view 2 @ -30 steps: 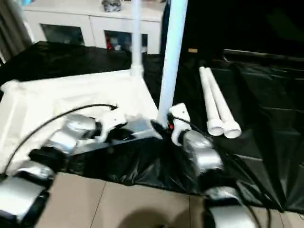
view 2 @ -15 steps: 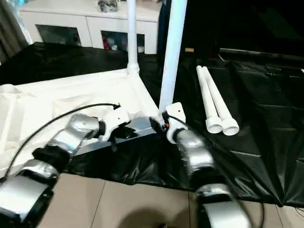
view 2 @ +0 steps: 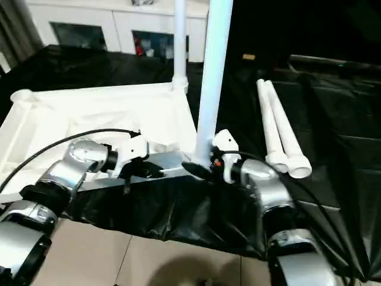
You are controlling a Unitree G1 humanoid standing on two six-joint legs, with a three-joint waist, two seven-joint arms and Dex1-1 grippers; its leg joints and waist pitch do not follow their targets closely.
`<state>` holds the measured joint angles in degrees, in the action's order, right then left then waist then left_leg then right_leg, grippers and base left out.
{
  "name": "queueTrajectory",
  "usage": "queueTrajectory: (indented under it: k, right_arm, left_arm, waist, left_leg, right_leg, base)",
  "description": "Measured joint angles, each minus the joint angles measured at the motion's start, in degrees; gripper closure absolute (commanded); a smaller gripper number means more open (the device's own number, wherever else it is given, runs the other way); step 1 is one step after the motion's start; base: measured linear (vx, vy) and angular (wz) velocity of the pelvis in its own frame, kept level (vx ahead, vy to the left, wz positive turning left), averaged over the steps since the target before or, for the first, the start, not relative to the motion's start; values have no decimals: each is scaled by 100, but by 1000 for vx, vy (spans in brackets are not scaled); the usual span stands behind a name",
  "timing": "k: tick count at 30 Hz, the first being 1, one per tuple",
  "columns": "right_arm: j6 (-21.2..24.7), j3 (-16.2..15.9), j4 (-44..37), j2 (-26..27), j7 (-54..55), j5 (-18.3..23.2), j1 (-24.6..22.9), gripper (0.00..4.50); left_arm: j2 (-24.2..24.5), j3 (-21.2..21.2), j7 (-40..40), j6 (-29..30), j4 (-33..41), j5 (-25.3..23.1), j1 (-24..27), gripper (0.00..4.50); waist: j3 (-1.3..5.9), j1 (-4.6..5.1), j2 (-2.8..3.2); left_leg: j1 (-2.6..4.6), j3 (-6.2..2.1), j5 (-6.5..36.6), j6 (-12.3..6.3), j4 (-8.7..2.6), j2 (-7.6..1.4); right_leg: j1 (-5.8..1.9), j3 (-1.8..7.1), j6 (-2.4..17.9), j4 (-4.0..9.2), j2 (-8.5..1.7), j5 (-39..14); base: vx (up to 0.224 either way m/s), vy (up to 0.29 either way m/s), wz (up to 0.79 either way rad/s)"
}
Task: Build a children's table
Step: Rotate leg to tighten
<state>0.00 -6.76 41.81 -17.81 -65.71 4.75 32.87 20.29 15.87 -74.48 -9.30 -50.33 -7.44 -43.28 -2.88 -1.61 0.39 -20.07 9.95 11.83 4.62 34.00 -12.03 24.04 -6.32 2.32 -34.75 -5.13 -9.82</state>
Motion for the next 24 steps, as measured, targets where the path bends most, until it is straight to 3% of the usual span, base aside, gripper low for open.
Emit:
queueTrajectory:
  k: [9, 15, 24]
  right_arm:
    - [-40, -227, -14, -138, -629, -4, 5, 171]
    - [75, -160, -100, -53, -552, 17, -35, 178]
    - [106, 473, 206, 644, 2118, -99, -89, 180]
  left_arm:
    - [172, 93, -468, -125, 0, 30, 0, 450]
    - [115, 80, -402, -105, -16, 41, 0, 450]
    - [-421, -22, 1096, 552, -247, -172, -185, 450]
  waist:
    - [-2, -17, -9]
    - [-1, -21, -10]
    - [2, 33, -38]
  left_leg:
    - [7, 0, 0, 24, 18, 10]
    - [7, 2, -1, 22, 18, 9]
    - [16, -4, 3, 60, 25, 17]
  right_leg:
    - [-8, 41, -2, -13, -3, 1]
    - [-8, 42, -3, -16, -1, 1]
    - [-20, 62, -46, -12, -3, -16]
  base:
    - [0, 0, 0]
    - [0, 0, 0]
    - [0, 0, 0]
